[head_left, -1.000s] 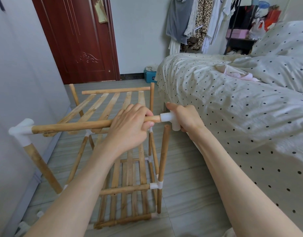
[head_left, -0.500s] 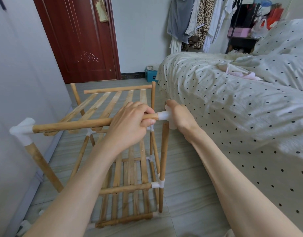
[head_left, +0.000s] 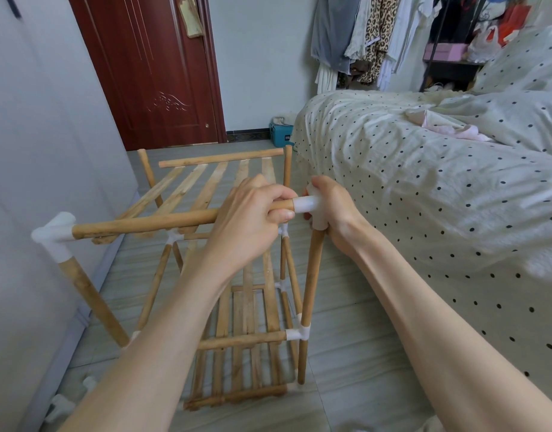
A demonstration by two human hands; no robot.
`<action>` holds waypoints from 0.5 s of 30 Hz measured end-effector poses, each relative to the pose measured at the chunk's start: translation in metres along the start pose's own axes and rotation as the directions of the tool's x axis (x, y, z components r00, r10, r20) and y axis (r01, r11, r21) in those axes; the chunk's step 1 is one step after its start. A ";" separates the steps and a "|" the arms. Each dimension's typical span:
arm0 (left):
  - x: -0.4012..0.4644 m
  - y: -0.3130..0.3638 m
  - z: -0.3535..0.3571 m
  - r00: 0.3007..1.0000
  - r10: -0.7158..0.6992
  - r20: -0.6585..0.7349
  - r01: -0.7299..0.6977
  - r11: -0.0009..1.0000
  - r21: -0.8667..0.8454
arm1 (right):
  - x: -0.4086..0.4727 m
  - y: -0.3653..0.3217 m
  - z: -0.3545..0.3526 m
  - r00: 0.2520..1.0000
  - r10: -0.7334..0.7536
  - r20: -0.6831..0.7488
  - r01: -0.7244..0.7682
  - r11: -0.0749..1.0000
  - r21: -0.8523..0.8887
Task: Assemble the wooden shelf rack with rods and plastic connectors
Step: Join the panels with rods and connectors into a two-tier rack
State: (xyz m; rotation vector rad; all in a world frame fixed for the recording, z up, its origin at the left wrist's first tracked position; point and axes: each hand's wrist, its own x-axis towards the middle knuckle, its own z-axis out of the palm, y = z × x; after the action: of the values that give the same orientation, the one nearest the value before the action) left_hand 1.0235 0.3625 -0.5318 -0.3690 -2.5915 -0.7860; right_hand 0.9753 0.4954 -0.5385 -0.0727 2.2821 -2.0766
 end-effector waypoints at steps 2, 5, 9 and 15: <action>0.001 0.000 0.002 1.000 0.020 -0.008 -0.020 1.000 0.001 | 0.001 0.001 -0.002 0.999 0.033 0.034 -0.034 0.998 0.051; 0.002 0.000 0.004 0.999 0.047 -0.020 -0.047 0.999 0.009 | 0.004 0.002 -0.006 0.997 0.028 0.072 -0.033 0.997 0.067; 0.004 0.001 0.006 0.998 0.049 -0.029 -0.048 0.998 0.049 | 0.010 0.005 -0.009 0.992 0.017 0.128 -0.029 0.996 0.089; 0.006 0.003 0.008 0.997 0.076 -0.024 -0.074 0.995 0.070 | 0.017 0.008 -0.017 0.987 0.017 0.163 -0.028 0.998 0.064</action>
State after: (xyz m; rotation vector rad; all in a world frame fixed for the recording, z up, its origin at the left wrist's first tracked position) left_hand 1.0172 0.3701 -0.5335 -0.4299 -2.5569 -0.6688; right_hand 0.9569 0.5122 -0.5446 -0.2039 2.1095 -2.0513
